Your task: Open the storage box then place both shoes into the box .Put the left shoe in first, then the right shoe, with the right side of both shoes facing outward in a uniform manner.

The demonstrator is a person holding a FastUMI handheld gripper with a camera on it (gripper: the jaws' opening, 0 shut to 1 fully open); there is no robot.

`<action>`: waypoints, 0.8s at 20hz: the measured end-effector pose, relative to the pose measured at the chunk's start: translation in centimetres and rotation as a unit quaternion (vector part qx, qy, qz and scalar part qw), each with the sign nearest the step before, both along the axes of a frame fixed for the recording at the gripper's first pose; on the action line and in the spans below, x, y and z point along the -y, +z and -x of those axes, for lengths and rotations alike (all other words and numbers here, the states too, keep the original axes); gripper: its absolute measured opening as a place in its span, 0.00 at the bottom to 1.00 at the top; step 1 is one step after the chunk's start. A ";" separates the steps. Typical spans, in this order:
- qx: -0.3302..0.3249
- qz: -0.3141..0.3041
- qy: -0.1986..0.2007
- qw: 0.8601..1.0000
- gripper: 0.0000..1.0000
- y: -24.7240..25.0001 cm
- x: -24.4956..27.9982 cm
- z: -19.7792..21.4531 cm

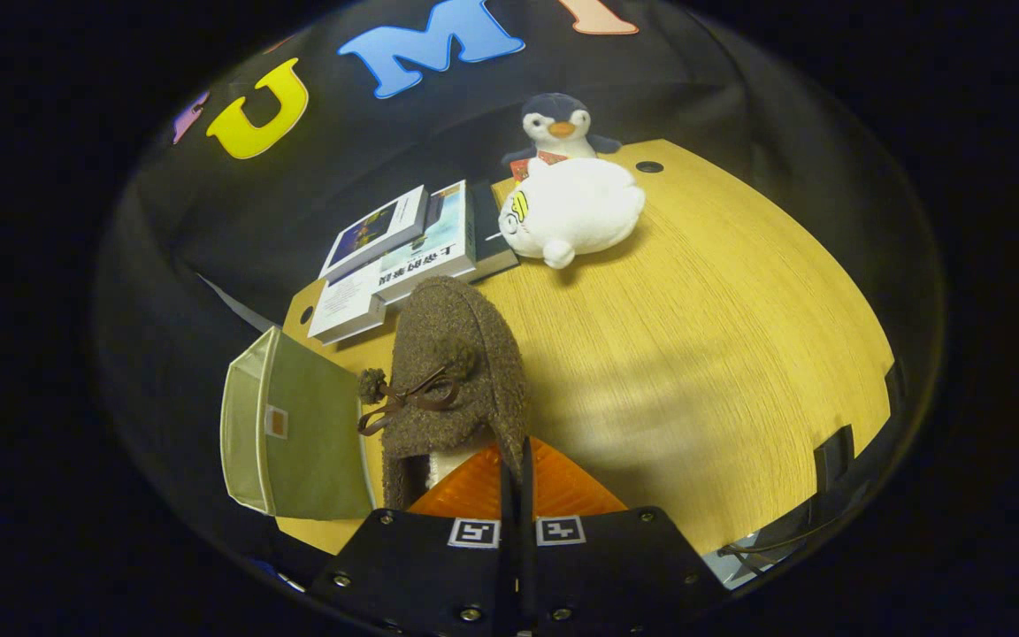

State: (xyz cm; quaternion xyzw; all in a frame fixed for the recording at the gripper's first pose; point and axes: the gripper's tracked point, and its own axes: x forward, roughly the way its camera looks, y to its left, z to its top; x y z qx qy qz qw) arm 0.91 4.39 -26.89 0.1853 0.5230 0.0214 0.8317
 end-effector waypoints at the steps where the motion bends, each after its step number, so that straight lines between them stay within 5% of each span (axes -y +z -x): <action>1: 0.004 -0.001 0.001 1.000 0.01 0.7 -0.8 -0.2; 16: 0.058 -0.031 0.066 0.996 0.01 8.5 -15.2 -2.9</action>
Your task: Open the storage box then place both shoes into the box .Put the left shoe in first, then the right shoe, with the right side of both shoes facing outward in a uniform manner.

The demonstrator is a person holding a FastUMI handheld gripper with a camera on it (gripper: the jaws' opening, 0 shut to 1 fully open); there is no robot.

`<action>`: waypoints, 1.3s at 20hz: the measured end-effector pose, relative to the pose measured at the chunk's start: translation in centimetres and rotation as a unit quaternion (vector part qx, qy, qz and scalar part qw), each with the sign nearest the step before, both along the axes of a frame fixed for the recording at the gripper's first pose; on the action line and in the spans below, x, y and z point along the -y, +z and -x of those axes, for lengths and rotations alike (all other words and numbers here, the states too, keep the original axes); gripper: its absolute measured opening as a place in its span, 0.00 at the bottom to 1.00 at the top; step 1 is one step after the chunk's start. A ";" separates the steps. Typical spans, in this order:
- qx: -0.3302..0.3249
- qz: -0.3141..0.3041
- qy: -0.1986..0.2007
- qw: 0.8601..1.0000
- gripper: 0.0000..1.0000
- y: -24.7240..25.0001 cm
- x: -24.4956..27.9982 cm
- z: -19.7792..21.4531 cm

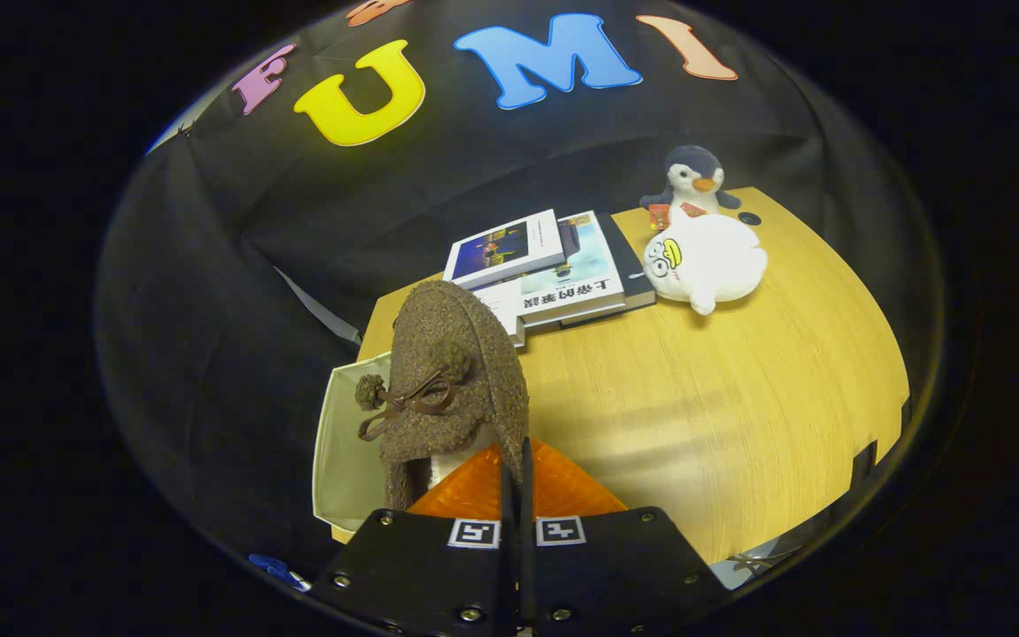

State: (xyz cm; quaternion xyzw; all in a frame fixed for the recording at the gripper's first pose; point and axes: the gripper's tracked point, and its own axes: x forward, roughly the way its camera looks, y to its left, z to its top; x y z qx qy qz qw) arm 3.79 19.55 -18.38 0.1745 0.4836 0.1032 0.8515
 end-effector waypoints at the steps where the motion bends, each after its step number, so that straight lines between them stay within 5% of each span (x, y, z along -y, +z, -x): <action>1: 0.001 -0.004 0.005 1.000 0.01 0.4 -1.1 -0.2; 11: -0.008 -0.032 0.038 0.999 0.01 -0.9 -11.5 -0.9; 21: -0.040 0.030 0.042 0.998 0.01 -5.8 -13.7 0.9; 23: -0.019 0.011 0.038 0.999 0.21 -5.3 -14.7 0.3; 26: 0.017 0.007 0.048 0.999 0.80 -3.3 -14.5 -0.2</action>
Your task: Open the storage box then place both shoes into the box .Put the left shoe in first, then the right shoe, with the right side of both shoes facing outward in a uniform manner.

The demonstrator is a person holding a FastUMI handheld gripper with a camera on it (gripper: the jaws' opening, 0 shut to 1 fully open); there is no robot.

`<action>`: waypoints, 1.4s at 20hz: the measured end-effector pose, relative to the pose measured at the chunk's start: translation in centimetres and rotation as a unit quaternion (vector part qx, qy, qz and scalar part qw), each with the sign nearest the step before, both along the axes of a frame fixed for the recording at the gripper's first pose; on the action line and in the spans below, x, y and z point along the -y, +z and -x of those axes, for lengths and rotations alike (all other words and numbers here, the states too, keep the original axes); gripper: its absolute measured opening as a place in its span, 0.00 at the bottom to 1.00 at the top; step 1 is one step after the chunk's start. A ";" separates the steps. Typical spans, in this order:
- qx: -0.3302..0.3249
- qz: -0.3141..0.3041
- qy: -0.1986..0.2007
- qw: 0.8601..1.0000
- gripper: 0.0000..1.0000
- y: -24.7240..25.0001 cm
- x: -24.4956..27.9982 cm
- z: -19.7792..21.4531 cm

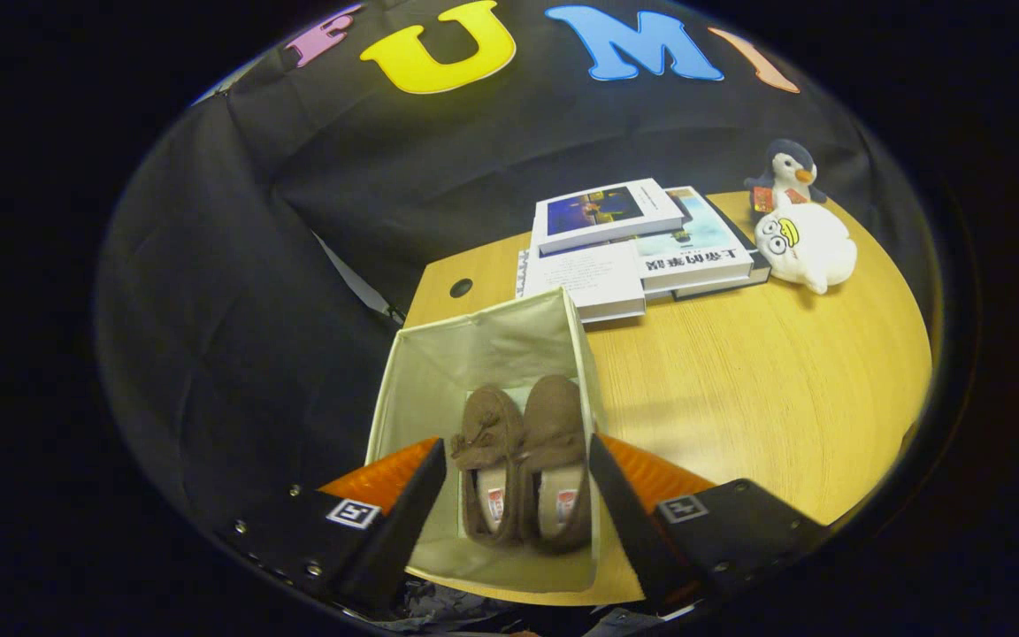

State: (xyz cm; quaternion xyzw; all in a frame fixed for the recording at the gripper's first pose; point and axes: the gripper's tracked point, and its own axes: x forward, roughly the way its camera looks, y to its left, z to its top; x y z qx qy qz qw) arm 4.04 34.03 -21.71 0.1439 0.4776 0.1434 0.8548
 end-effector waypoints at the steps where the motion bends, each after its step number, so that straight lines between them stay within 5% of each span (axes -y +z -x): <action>1: 0.015 0.001 0.006 1.000 1.00 0.9 0.3 -0.1; 6: 0.094 0.006 0.031 0.995 0.99 5.3 3.6 -0.4; 12: 0.179 0.022 0.015 0.983 0.99 10.3 11.2 -1.0; 28: 0.346 0.087 -0.110 0.928 0.99 18.4 30.4 1.7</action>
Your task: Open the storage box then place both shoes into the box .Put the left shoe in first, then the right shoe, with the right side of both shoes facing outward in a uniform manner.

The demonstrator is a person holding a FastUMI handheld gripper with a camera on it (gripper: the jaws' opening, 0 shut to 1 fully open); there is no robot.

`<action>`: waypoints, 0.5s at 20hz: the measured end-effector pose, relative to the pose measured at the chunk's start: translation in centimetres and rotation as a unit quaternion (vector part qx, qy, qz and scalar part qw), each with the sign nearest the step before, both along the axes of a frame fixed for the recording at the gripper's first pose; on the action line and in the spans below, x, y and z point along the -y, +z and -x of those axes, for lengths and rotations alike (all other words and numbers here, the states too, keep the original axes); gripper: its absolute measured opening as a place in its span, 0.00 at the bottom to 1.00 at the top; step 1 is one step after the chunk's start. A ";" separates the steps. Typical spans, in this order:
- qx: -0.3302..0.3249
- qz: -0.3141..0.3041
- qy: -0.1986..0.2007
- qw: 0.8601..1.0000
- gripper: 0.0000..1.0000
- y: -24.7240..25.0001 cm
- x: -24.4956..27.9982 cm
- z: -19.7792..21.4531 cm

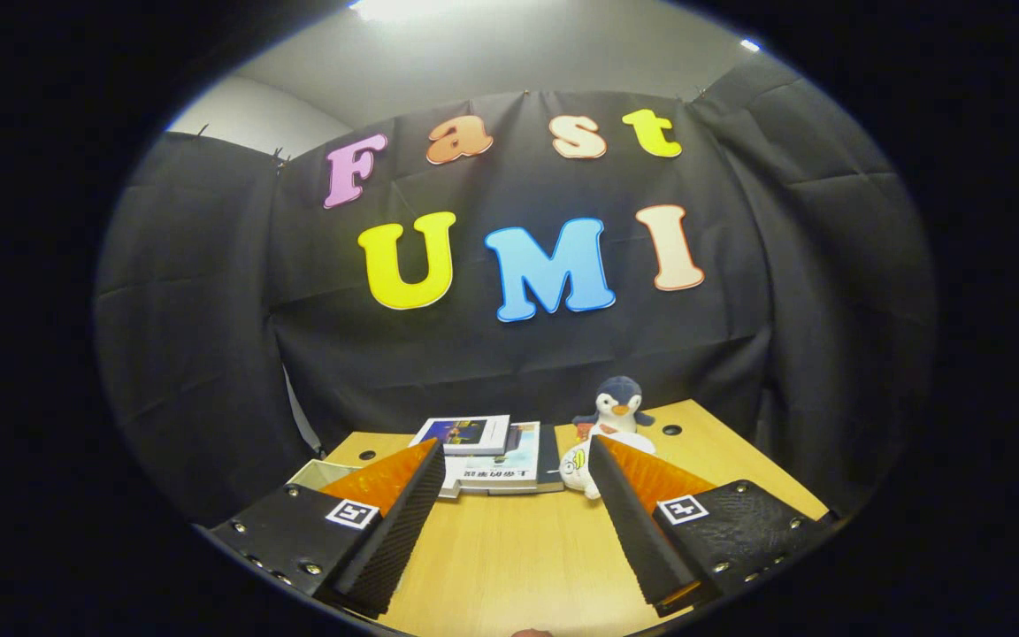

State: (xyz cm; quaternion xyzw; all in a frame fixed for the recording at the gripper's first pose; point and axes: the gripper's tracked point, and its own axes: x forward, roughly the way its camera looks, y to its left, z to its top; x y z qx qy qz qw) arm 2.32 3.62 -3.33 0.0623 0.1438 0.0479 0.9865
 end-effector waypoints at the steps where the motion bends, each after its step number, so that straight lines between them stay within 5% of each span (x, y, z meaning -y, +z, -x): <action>1: 0.005 0.004 -0.007 1.000 0.99 0.1 0.8 0.3; 10: 0.033 0.007 -0.038 0.999 0.99 1.5 4.6 0.9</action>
